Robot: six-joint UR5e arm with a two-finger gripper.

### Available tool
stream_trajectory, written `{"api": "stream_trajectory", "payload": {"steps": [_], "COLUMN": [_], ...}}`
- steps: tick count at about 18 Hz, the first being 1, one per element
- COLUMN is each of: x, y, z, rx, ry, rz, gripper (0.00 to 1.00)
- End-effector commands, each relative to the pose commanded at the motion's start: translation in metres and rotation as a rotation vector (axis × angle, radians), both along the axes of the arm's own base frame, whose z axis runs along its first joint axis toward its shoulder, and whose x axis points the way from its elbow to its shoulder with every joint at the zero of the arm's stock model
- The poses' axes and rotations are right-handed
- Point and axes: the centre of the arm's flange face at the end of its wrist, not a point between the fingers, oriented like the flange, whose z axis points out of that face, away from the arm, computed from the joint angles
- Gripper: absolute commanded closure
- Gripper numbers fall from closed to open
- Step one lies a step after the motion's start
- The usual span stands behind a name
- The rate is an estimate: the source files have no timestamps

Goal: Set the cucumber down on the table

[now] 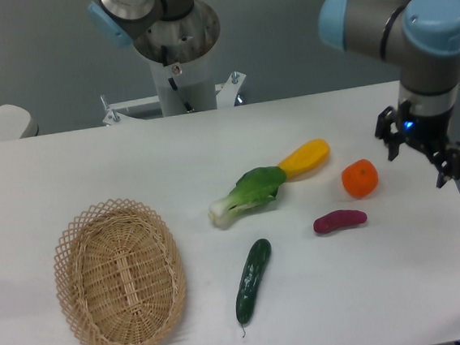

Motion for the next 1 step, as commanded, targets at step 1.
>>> {"api": "stream_trajectory", "payload": {"steps": [1], "x": [0.0007], "y": [0.0007], "z": [-0.0008], "rx": [-0.002], "ry": [-0.001], "rz": [-0.001], "gripper": [0.00]}}
